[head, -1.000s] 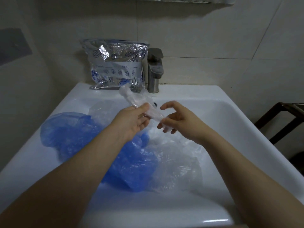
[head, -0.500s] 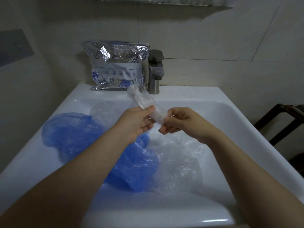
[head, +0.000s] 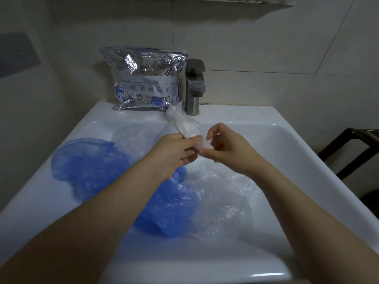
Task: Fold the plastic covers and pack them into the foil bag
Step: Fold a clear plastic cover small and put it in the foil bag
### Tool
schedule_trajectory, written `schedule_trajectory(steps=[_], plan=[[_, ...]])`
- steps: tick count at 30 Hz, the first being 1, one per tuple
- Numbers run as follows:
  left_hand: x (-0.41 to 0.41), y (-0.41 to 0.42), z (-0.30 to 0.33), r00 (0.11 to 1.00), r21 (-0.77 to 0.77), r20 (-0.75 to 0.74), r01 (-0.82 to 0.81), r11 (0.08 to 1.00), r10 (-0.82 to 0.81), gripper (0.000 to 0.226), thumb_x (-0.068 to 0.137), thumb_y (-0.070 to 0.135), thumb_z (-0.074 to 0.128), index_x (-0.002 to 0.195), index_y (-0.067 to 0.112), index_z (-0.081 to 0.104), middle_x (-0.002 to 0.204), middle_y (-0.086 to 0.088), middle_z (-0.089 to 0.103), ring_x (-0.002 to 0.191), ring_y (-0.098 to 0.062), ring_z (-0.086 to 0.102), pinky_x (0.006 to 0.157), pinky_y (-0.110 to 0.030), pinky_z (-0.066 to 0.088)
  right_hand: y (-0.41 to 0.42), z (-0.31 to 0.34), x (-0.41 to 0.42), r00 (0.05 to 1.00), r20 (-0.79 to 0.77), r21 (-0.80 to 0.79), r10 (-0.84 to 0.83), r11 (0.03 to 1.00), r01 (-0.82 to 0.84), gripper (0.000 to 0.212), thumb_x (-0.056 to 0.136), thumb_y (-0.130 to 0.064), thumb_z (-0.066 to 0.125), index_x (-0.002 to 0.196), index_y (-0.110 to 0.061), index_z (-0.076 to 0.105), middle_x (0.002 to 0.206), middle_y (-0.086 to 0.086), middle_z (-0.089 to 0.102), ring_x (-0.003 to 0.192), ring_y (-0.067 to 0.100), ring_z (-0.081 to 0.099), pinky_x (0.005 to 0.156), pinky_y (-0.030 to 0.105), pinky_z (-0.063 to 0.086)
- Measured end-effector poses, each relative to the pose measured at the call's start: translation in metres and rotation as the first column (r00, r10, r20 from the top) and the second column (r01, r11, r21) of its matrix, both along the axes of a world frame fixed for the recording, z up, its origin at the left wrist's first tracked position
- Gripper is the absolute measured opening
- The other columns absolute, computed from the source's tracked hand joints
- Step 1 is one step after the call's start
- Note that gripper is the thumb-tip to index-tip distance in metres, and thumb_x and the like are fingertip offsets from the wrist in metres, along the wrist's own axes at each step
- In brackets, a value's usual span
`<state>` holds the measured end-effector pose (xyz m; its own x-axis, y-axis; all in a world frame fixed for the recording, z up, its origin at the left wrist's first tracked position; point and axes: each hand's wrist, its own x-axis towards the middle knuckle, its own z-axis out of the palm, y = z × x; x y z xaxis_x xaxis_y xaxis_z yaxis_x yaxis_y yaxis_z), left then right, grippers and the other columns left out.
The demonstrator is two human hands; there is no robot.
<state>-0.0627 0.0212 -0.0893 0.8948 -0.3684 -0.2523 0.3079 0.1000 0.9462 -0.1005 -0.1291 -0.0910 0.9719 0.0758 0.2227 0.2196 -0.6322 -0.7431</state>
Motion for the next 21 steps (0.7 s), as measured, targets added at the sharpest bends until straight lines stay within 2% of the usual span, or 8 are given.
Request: schedule_trajectory(steps=[3,5,8,10,13,15,18,21], plan=[[0.0029,0.0028,0.0028,0.999,-0.059,-0.048,-0.015,0.998,0.012,0.008,0.087,0.013,0.061,0.095,0.010,0.062,0.090,-0.006,0.070,0.076,-0.012,0.066,0.065,-0.021,0.052,-0.0094,0.0059,-0.0020,0.986,0.101,-0.094,0.134,0.988,-0.125,0.051,0.075,-0.018,0.076,0.106,-0.038,0.042,0.105,-0.009,0.053,0.090,0.011,0.057,0.081,0.024,0.052],[0.0042,0.0052,0.0045,0.998,-0.071,-0.068,0.001,0.997,-0.006,0.007,0.089,0.012,0.059,0.095,0.010,0.062,0.089,-0.005,0.070,0.075,-0.012,0.065,0.066,-0.021,0.051,-0.0120,0.0086,-0.0019,0.978,0.123,-0.153,0.171,0.977,-0.152,0.048,0.078,-0.011,0.072,0.107,-0.039,0.046,0.117,-0.008,0.049,0.098,0.010,0.055,0.086,0.024,0.051],[0.0036,0.0059,0.0058,0.994,-0.016,-0.029,0.103,0.995,-0.104,0.009,0.090,0.011,0.058,0.097,0.011,0.063,0.082,-0.002,0.072,0.072,-0.009,0.067,0.066,-0.020,0.051,-0.0115,0.0085,0.0003,0.972,0.159,-0.175,0.171,0.974,-0.143,0.027,0.081,-0.013,0.069,0.102,-0.027,0.059,0.112,-0.010,0.052,0.095,0.007,0.056,0.084,0.024,0.051],[0.0018,0.0054,0.0066,0.988,0.026,0.005,0.156,0.987,-0.156,0.009,0.087,0.009,0.061,0.095,0.011,0.064,0.079,0.000,0.073,0.070,-0.007,0.068,0.067,-0.020,0.050,-0.0108,0.0089,0.0002,0.972,0.172,-0.151,0.161,0.979,-0.136,0.017,0.081,-0.021,0.068,0.094,-0.030,0.060,0.107,-0.015,0.052,0.092,0.006,0.056,0.083,0.020,0.050],[0.0003,0.0037,0.0061,0.985,0.064,0.043,0.163,0.985,-0.166,0.015,0.084,0.010,0.063,0.099,0.011,0.064,0.085,-0.001,0.074,0.078,-0.010,0.070,0.079,-0.023,0.051,-0.0103,0.0090,0.0002,0.975,0.186,-0.136,0.118,0.986,-0.093,0.008,0.083,-0.022,0.066,0.087,-0.027,0.061,0.105,-0.016,0.050,0.094,0.007,0.054,0.081,0.017,0.048],[0.0003,0.0022,0.0048,0.987,0.057,0.063,0.145,0.988,-0.149,0.014,0.089,0.015,0.058,0.101,0.012,0.064,0.091,-0.003,0.073,0.084,-0.013,0.071,0.087,-0.027,0.050,-0.0094,0.0067,0.0016,0.985,0.157,-0.100,0.069,0.994,-0.054,0.003,0.085,-0.018,0.065,0.084,-0.017,0.063,0.106,-0.008,0.053,0.093,0.008,0.055,0.079,0.016,0.047],[0.0007,-0.0002,0.0034,0.983,0.055,0.098,0.152,0.987,-0.157,0.028,0.096,0.033,0.047,0.112,0.015,0.060,0.103,-0.004,0.071,0.091,-0.014,0.070,0.088,-0.027,0.050,-0.0069,0.0030,0.0035,0.997,0.083,-0.008,-0.009,1.000,0.010,0.019,0.088,-0.019,0.062,0.083,-0.001,0.065,0.102,0.002,0.059,0.083,0.005,0.057,0.073,0.011,0.043],[-0.0018,-0.0019,0.0023,0.966,0.142,0.177,0.163,0.976,-0.187,0.025,0.093,0.036,0.051,0.104,0.018,0.063,0.102,-0.001,0.071,0.091,-0.011,0.070,0.085,-0.022,0.050,-0.0066,0.0006,0.0045,0.998,-0.037,0.132,-0.041,0.990,0.045,0.028,0.090,-0.022,0.058,0.088,0.006,0.063,0.097,0.017,0.063,0.084,0.023,0.062,0.080,0.031,0.050]])
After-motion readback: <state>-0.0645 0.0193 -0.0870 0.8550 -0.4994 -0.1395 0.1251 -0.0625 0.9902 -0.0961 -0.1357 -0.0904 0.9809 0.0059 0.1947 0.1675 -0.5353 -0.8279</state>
